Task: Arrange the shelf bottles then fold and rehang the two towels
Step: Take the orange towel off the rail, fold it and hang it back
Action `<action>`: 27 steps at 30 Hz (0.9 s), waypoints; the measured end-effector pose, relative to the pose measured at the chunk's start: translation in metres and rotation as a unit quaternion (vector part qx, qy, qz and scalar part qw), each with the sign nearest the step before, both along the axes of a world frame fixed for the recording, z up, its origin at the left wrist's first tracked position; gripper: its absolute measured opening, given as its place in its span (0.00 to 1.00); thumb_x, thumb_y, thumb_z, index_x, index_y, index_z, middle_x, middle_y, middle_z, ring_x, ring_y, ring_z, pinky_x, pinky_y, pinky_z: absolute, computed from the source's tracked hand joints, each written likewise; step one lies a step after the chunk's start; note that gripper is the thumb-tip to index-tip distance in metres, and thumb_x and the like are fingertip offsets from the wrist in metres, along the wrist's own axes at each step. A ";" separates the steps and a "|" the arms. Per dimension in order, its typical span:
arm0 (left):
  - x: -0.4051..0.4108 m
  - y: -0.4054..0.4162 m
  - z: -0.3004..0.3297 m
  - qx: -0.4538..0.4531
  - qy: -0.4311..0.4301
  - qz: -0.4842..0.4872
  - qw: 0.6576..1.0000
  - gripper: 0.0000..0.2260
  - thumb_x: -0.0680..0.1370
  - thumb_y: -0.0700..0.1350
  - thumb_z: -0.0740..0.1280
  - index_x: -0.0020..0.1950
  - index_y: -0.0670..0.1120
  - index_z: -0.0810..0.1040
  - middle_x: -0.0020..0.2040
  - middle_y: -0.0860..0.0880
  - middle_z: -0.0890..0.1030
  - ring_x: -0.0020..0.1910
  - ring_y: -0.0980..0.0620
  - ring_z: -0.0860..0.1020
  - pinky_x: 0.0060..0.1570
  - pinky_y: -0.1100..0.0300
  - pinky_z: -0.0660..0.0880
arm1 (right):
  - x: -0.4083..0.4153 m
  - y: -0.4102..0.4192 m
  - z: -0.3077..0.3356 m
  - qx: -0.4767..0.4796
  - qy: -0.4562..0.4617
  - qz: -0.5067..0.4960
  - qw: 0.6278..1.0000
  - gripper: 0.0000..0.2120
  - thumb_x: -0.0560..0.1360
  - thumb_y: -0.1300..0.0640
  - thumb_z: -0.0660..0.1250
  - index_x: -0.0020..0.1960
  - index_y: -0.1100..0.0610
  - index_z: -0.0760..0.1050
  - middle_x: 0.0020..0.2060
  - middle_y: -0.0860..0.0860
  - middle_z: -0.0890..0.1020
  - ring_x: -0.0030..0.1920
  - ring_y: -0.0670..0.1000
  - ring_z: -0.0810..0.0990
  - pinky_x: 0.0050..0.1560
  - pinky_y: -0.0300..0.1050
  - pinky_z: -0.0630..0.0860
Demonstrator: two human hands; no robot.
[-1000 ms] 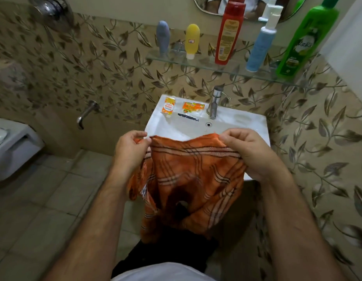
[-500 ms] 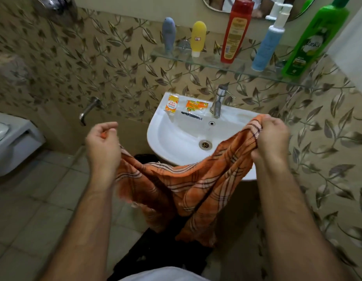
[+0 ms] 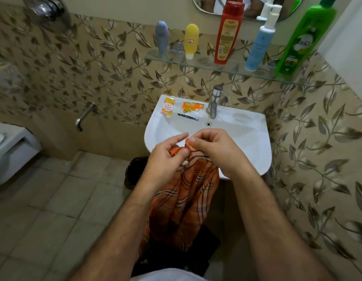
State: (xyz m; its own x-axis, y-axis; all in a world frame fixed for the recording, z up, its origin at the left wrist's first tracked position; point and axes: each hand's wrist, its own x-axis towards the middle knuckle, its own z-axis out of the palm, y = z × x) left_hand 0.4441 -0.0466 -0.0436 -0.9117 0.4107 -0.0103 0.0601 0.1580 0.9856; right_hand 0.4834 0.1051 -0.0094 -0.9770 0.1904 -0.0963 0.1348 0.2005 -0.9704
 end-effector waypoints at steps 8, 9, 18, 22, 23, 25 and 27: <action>-0.012 -0.002 0.003 -0.053 0.021 0.109 0.992 0.08 0.76 0.42 0.70 0.39 0.52 0.82 0.35 0.55 0.83 0.35 0.61 0.80 0.38 0.66 0.74 | 0.001 0.003 0.000 0.244 -0.046 -0.058 0.967 0.05 0.71 0.59 0.70 0.36 0.54 0.79 0.26 0.45 0.77 0.29 0.44 0.75 0.30 0.38 0.67; -0.010 -0.002 0.006 -0.053 0.025 0.107 0.993 0.07 0.76 0.42 0.70 0.40 0.52 0.82 0.35 0.56 0.83 0.35 0.61 0.80 0.37 0.67 0.74 | 0.001 0.003 -0.004 0.308 -0.050 -0.092 0.946 0.05 0.70 0.59 0.68 0.36 0.53 0.78 0.29 0.46 0.78 0.32 0.46 0.76 0.31 0.39 0.66; 0.000 -0.008 0.040 -0.014 0.033 0.092 0.995 0.04 0.77 0.43 0.71 0.42 0.47 0.83 0.36 0.48 0.85 0.33 0.57 0.80 0.35 0.66 0.77 | 0.009 0.032 -0.035 0.369 -0.115 -0.290 0.875 0.08 0.66 0.62 0.63 0.40 0.56 0.80 0.32 0.52 0.78 0.39 0.60 0.77 0.34 0.43 0.67; -0.018 -0.022 0.036 0.002 0.012 0.153 0.988 0.04 0.75 0.42 0.71 0.40 0.47 0.83 0.35 0.47 0.85 0.35 0.52 0.81 0.40 0.55 0.81 | 0.015 0.051 -0.035 0.299 -0.090 -0.282 0.907 0.09 0.70 0.60 0.64 0.42 0.52 0.83 0.34 0.50 0.82 0.39 0.56 0.78 0.36 0.44 0.70; -0.024 -0.026 0.031 -0.001 0.002 0.170 0.985 0.04 0.75 0.42 0.72 0.39 0.47 0.83 0.35 0.48 0.85 0.36 0.50 0.82 0.43 0.51 0.81 | 0.016 0.054 -0.035 0.264 -0.091 -0.267 0.922 0.08 0.71 0.60 0.66 0.43 0.50 0.82 0.35 0.49 0.82 0.40 0.55 0.80 0.37 0.44 0.72; -0.032 -0.031 0.022 -0.017 -0.012 0.190 0.982 0.03 0.73 0.44 0.71 0.40 0.47 0.84 0.36 0.48 0.85 0.39 0.45 0.84 0.46 0.46 0.82 | 0.018 0.058 -0.036 0.211 -0.091 -0.251 0.940 0.06 0.70 0.60 0.69 0.42 0.49 0.79 0.34 0.49 0.83 0.39 0.54 0.82 0.40 0.46 0.76; -0.039 -0.037 0.013 -0.037 -0.025 0.206 0.978 0.03 0.73 0.44 0.71 0.40 0.47 0.84 0.37 0.48 0.85 0.41 0.45 0.84 0.47 0.45 0.82 | 0.023 0.061 -0.035 0.195 -0.072 -0.244 0.947 0.05 0.71 0.60 0.72 0.38 0.51 0.80 0.31 0.49 0.83 0.37 0.53 0.83 0.42 0.49 0.79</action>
State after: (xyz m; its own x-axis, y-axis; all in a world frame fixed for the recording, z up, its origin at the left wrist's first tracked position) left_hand 0.4053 -0.0834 -0.0305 -0.9972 0.0055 -0.0752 -0.0720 0.2287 0.9708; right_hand 0.5069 0.1664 -0.0441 -0.7450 0.6650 -0.0520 0.4300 0.4191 -0.7996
